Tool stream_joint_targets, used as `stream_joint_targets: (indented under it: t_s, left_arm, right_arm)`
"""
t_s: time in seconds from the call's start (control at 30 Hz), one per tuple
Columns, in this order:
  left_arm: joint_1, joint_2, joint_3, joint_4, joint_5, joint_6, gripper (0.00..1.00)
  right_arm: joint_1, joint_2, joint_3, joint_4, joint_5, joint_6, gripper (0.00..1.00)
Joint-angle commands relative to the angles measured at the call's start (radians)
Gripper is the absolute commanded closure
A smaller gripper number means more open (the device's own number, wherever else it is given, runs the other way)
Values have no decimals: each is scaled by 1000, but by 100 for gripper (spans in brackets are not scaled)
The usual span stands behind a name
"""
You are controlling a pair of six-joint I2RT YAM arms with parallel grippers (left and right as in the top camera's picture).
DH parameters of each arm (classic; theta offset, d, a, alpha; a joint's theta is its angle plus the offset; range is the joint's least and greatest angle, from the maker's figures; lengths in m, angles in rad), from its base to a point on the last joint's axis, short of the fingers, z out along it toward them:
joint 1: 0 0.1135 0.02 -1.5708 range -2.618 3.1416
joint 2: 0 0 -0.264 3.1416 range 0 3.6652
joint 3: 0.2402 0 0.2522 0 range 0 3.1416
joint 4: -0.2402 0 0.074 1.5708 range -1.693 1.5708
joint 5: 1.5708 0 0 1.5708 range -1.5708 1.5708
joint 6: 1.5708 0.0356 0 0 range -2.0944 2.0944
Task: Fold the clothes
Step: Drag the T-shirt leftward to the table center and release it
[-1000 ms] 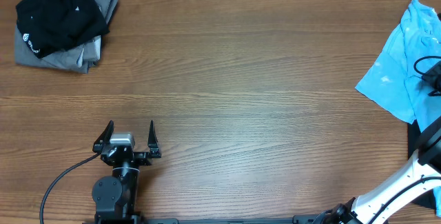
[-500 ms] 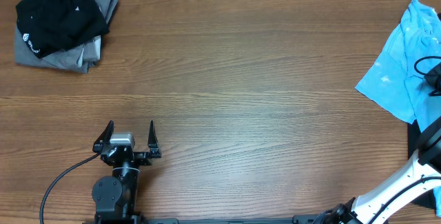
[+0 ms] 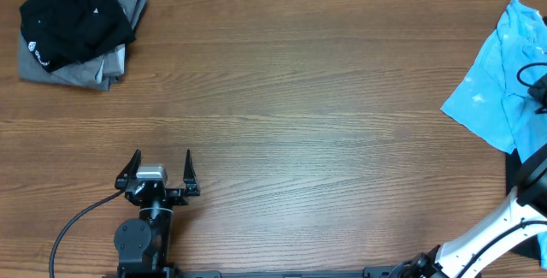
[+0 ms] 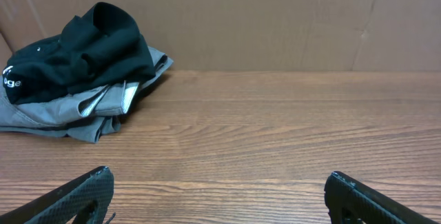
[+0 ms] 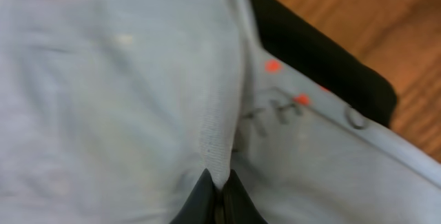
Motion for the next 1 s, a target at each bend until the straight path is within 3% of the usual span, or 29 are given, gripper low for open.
stream_joint_targets:
  t_s: [0.0, 0.17, 0.37, 0.77, 0.97]
  left_arm:
    - [1, -10, -4, -2, -6, -6, 0]
    - [1, -10, -4, -2, -6, -6, 0]
    - [1, -10, -4, -2, -6, -6, 0]
    - [1, -10, -4, -2, -6, -6, 0]
    - [1, -10, -4, -2, -6, -6, 0]
  right_arm:
    - [63, -121, 52, 3, -132, 0, 96]
    - [174, -171, 54, -6, -259, 9, 96]
    - [410, -172, 53, 12, -338, 112, 96]
    - [1194, -100, 53, 227, -299, 291, 96]
    - [1357, -89, 55, 211, -239, 283, 88]
